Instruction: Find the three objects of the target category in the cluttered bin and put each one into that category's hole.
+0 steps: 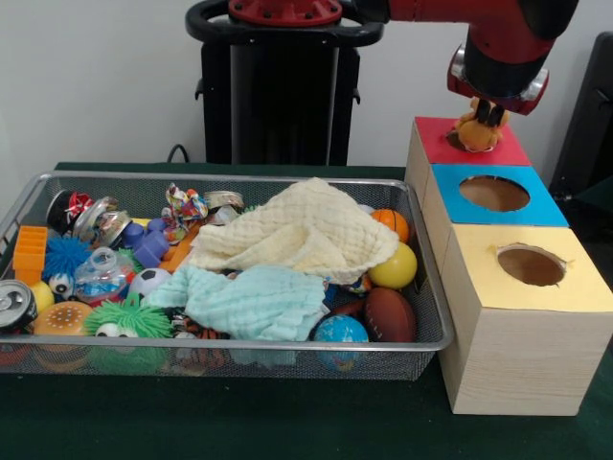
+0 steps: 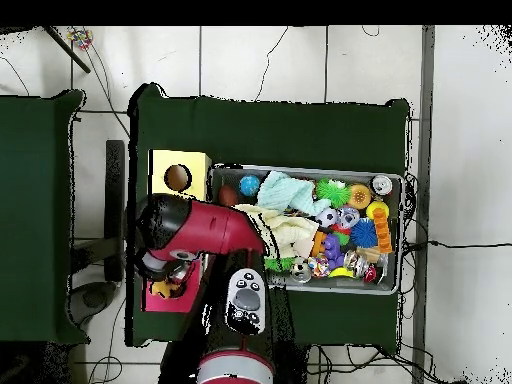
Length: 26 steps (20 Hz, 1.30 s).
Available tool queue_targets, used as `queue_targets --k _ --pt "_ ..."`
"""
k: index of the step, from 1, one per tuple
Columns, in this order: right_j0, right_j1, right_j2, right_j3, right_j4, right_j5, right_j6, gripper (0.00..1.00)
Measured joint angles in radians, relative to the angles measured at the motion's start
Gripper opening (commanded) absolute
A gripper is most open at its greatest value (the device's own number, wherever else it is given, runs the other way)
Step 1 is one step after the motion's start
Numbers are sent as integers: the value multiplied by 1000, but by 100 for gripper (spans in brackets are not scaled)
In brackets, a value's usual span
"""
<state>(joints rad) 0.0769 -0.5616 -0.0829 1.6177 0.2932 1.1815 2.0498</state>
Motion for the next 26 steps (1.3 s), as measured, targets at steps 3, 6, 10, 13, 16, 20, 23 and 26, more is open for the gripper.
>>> queue_targets --k 3,6,10,13,16,20,23,26 --pt "-7 12 2 -30 0 30 0 0" --pt "-18 23 2 -57 0 37 0 0" --pt "-32 32 3 -68 0 39 0 0" --pt "-38 34 3 -68 0 48 0 0" --pt "-42 34 3 -68 0 69 0 0" --pt "-47 33 3 -67 0 99 0 0" --pt "-52 33 3 -65 -1 125 0 0" --pt "-58 33 3 -64 -1 164 0 0"
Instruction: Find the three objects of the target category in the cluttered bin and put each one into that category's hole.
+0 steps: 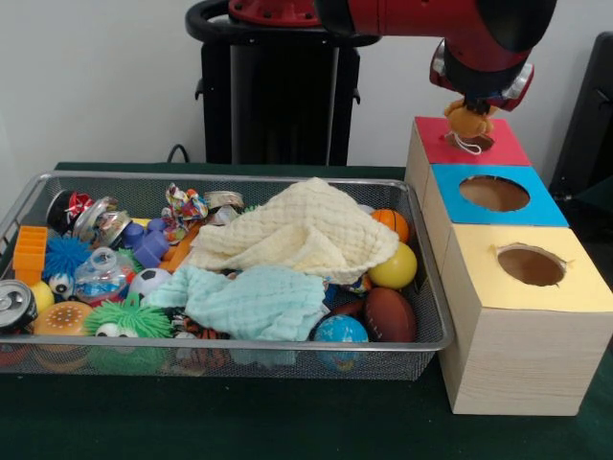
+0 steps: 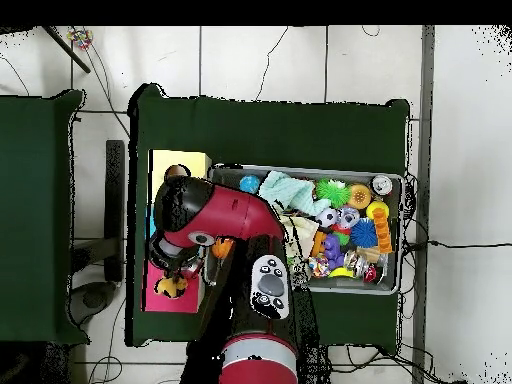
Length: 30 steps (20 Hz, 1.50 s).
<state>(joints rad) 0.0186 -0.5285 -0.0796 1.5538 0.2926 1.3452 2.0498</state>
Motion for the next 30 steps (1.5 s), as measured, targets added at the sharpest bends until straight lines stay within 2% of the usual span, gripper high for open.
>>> queue_targets --k 13,30 --pt "-43 1 34 8 0 28 0 0" --pt "-63 2 72 76 -17 12 0 0"
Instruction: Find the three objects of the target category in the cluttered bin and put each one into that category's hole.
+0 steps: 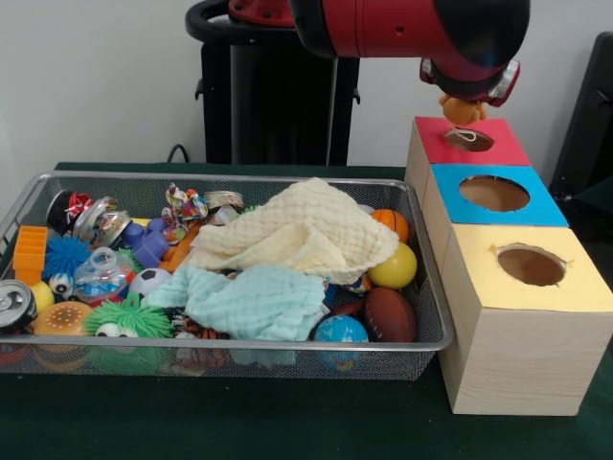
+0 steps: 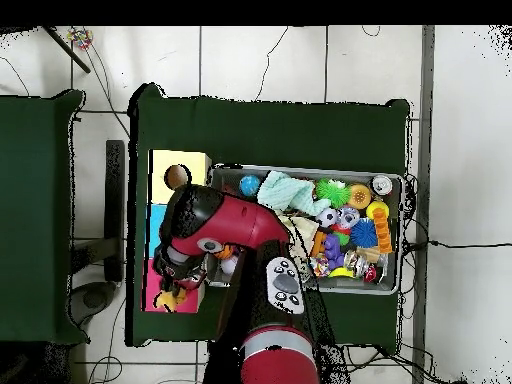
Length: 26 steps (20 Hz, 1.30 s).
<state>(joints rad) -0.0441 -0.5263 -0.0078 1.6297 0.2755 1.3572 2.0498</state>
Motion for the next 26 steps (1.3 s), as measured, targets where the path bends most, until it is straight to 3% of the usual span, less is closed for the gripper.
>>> queue_targets --k 8,9,26 --pt "0 3 9 18 -45 -95 0 0" --pt "0 3 10 19 -48 -104 0 100" --pt "-9 4 107 19 -13 -133 0 100"
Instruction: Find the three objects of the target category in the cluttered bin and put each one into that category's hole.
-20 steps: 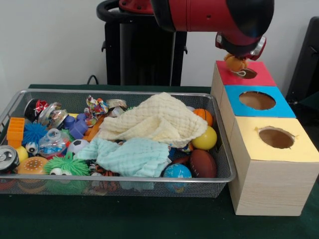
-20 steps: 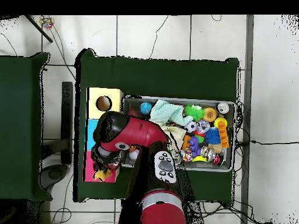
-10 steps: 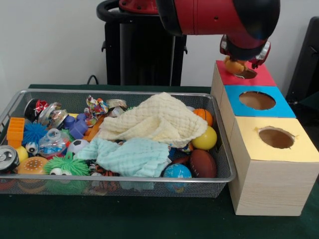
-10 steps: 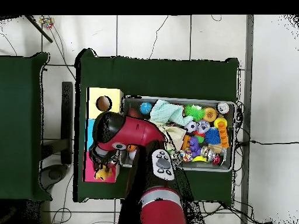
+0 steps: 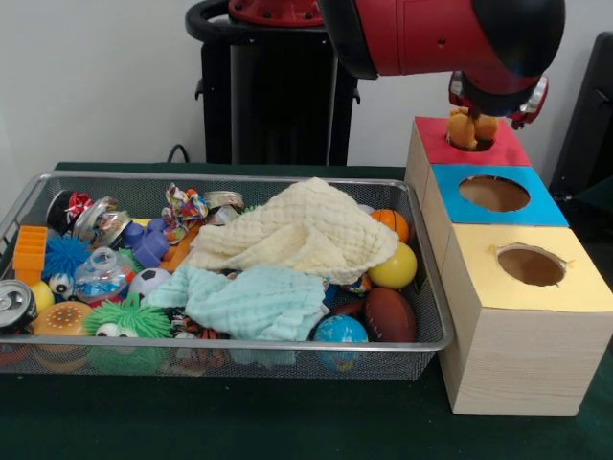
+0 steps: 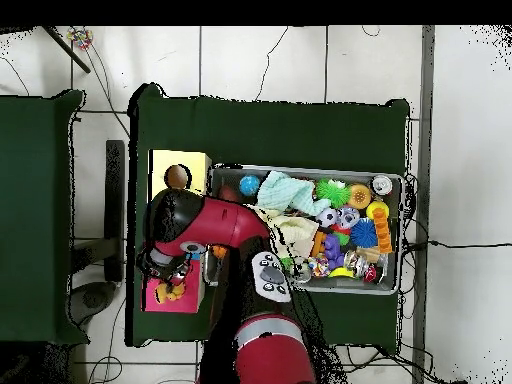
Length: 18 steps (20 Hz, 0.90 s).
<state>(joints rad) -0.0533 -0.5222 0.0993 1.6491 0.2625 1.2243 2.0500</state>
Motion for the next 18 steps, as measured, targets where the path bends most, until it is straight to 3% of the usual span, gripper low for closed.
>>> queue_targets --k 8,18 --pt "0 -31 24 33 3 0 0 100" --pt "0 -153 22 130 1 0 0 100"
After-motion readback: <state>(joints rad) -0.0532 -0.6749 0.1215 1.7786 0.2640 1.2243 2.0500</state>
